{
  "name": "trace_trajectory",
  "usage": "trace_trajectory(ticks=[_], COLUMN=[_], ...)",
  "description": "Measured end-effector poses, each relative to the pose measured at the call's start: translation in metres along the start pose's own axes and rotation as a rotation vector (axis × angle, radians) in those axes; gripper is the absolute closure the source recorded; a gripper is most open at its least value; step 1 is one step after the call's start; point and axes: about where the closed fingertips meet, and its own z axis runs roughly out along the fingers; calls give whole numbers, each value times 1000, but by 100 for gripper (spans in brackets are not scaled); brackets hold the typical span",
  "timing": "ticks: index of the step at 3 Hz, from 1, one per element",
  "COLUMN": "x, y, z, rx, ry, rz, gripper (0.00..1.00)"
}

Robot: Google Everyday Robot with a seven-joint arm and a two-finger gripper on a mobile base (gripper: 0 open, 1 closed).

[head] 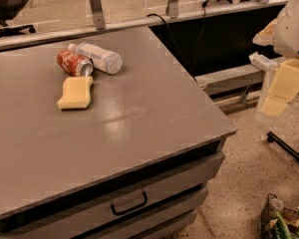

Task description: Pick coke can

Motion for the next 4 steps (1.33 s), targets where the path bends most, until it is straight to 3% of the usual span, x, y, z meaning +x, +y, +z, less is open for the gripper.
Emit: trace_trajectory(ticks=[1, 2, 3, 4], x=[-32, -80, -152, -263], y=[-52, -105, -140, -163], z=[23, 62, 99, 108], rx=[-3, -39, -88, -92], ry=[-36, -68, -163, -310], rz=[-75, -145, -173, -194], gripper=[0, 0, 0, 0])
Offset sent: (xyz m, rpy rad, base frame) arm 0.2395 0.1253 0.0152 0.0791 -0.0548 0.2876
